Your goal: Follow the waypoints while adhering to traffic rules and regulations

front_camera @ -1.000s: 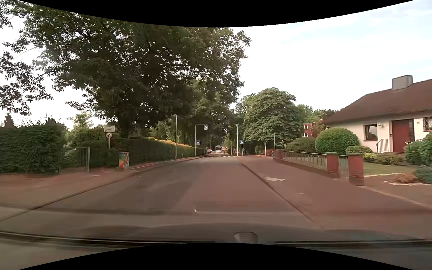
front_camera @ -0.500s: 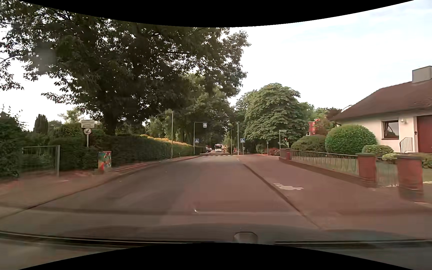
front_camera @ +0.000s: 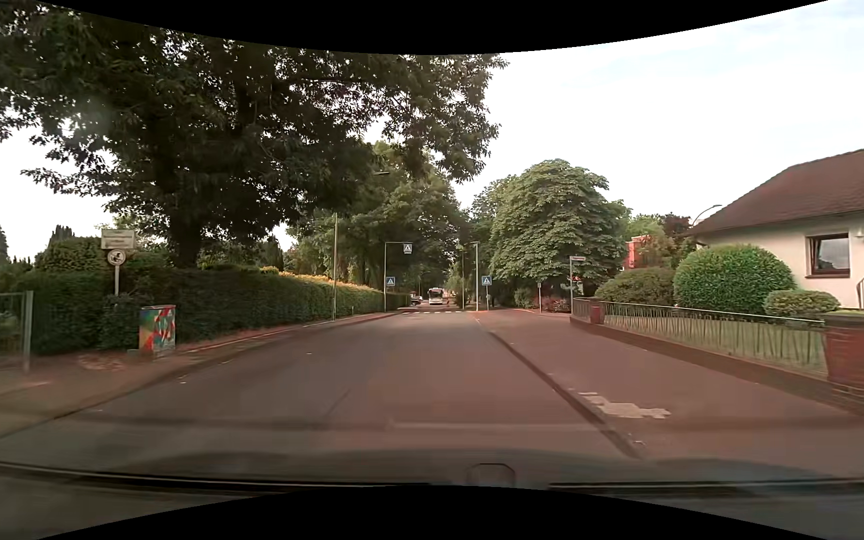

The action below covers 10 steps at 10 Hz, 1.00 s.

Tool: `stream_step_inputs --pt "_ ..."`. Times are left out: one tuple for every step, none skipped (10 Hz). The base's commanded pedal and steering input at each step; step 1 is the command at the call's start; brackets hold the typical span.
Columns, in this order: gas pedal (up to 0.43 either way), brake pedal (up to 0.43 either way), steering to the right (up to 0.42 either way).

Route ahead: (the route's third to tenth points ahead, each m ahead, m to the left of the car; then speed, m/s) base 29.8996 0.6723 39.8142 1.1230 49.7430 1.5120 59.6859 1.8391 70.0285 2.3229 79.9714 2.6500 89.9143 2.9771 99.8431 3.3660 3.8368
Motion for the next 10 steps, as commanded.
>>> stream_step_inputs --pt "0.000 0.000 -0.002" --pt "0.000 0.000 -0.002" --pt "0.000 0.000 -0.004" --pt "0.000 0.000 -0.008" --pt "0.000 0.000 -0.015" --pt "0.000 0.000 -0.018" --pt "0.000 0.000 -0.018" --pt "0.000 0.000 -0.017" --pt "0.000 0.000 -0.015" --pt "0.000 0.000 -0.015"
